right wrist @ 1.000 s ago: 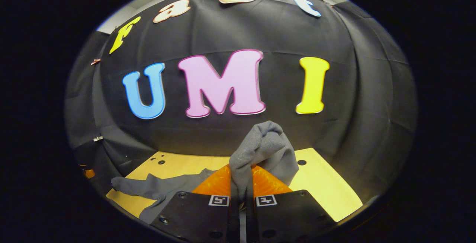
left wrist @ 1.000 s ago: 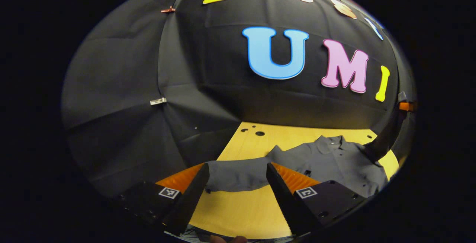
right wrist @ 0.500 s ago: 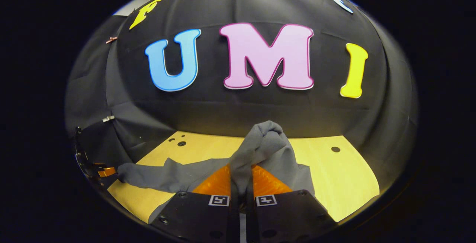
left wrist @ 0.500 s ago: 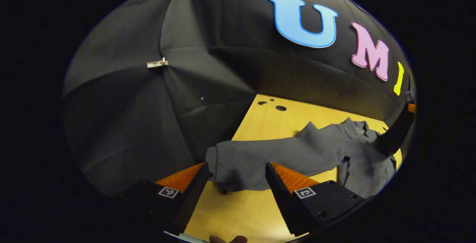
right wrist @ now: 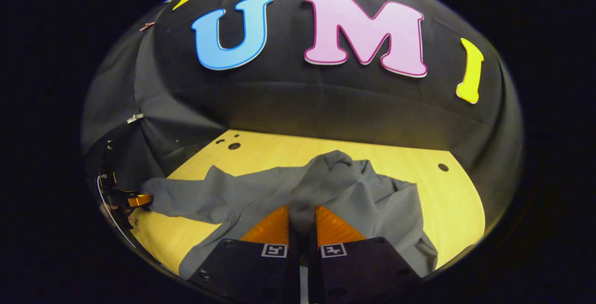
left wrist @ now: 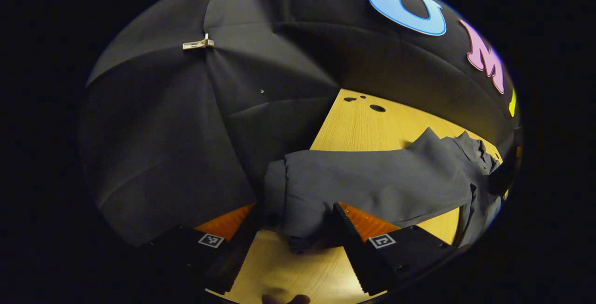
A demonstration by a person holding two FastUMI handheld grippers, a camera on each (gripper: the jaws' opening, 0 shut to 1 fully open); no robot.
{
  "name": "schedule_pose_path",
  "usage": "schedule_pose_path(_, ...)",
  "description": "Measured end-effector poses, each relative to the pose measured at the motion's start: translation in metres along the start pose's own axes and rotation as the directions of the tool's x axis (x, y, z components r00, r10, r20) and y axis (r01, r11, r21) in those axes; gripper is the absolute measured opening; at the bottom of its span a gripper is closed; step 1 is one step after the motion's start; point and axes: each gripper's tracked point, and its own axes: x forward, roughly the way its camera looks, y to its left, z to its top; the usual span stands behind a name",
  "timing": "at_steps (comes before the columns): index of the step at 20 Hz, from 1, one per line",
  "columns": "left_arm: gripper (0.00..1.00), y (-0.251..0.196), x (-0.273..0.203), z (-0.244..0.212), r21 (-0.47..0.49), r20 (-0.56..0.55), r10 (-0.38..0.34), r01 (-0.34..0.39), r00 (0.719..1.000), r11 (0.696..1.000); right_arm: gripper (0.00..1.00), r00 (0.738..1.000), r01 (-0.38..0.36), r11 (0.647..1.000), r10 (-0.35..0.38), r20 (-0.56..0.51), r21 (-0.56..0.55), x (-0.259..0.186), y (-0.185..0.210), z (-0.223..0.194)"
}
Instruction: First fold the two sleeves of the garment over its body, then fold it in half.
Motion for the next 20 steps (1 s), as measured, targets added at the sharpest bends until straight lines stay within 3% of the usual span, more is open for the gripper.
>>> schedule_pose_path(7, 0.97, -0.003, 0.02, -0.002, 0.026, -0.009, 0.002, -0.002, 1.0, 1.0, 0.11, 0.993, -0.036, 0.999, 0.036, -0.112, 0.001, 0.02, 0.03, -0.05)
schedule_pose_path(9, 0.92, 0.0, 0.019, 0.0, 0.041, -0.006, 0.021, -0.021, 1.0, 0.999, 0.12, 0.988, -0.059, 0.998, 0.06, -0.141, 0.006, 0.027, 0.04, -0.059)
schedule_pose_path(11, 0.74, 0.002, 0.018, 0.002, 0.068, -0.007, 0.032, -0.032, 0.999, 0.997, 0.14, 0.982, -0.072, 0.997, 0.075, -0.174, 0.025, 0.035, 0.047, -0.069)
schedule_pose_path(13, 0.43, -0.001, 0.018, 0.001, 0.084, -0.012, 0.029, -0.027, 1.0, 0.996, 0.17, 0.974, -0.082, 0.996, 0.09, -0.208, 0.046, 0.04, 0.057, -0.08)
schedule_pose_path(14, 0.34, -0.002, 0.018, 0.001, 0.086, -0.013, 0.028, -0.027, 1.0, 0.996, 0.22, 0.968, -0.09, 0.994, 0.101, -0.229, 0.058, 0.043, 0.062, -0.086)
schedule_pose_path(16, 0.19, -0.003, 0.014, 0.004, 0.073, -0.001, 0.028, -0.028, 1.0, 0.997, 0.31, 0.956, -0.104, 0.992, 0.121, -0.267, 0.077, 0.045, 0.072, -0.098)
schedule_pose_path(18, 0.11, -0.008, 0.006, 0.011, 0.05, 0.027, -0.003, 0.002, 1.0, 0.999, 0.27, 0.95, -0.138, 0.986, 0.159, -0.269, 0.095, 0.043, 0.084, -0.101)
schedule_pose_path(19, 0.13, -0.012, -0.001, 0.016, 0.046, 0.05, -0.026, 0.024, 0.998, 0.999, 0.36, 0.946, -0.165, 0.98, 0.189, -0.264, 0.111, 0.039, 0.091, -0.099)
schedule_pose_path(20, 0.13, -0.015, -0.007, 0.021, 0.047, 0.072, -0.045, 0.042, 0.996, 0.998, 0.67, 0.941, -0.19, 0.973, 0.218, -0.257, 0.13, 0.035, 0.097, -0.097)
